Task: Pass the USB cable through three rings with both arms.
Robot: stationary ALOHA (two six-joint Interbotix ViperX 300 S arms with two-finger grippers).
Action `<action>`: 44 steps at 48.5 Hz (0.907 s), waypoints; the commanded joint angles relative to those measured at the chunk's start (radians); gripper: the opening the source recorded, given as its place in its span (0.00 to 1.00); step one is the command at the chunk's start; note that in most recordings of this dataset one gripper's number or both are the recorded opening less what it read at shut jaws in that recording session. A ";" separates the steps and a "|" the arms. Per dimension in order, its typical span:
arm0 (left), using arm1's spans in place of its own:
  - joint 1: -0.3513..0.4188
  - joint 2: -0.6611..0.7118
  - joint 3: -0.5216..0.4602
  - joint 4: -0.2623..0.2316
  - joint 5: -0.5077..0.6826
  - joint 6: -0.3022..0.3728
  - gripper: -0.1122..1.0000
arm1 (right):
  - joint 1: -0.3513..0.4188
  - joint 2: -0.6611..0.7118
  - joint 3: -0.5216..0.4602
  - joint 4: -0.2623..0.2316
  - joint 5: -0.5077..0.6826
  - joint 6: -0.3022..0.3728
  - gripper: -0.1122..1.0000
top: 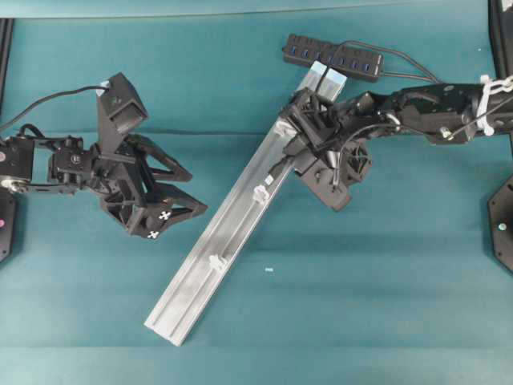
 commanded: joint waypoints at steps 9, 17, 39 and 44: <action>-0.003 -0.011 -0.017 0.002 -0.005 -0.002 0.96 | 0.026 0.005 -0.005 -0.002 0.003 -0.002 0.20; -0.003 -0.009 -0.017 0.002 -0.006 -0.002 0.96 | 0.035 0.009 -0.014 -0.002 0.003 0.000 0.20; 0.005 -0.008 -0.023 0.002 -0.011 -0.002 0.96 | 0.060 0.031 -0.043 -0.002 0.017 0.002 0.20; 0.005 -0.006 -0.026 0.002 -0.011 -0.002 0.96 | 0.063 0.031 -0.044 0.002 0.017 0.003 0.20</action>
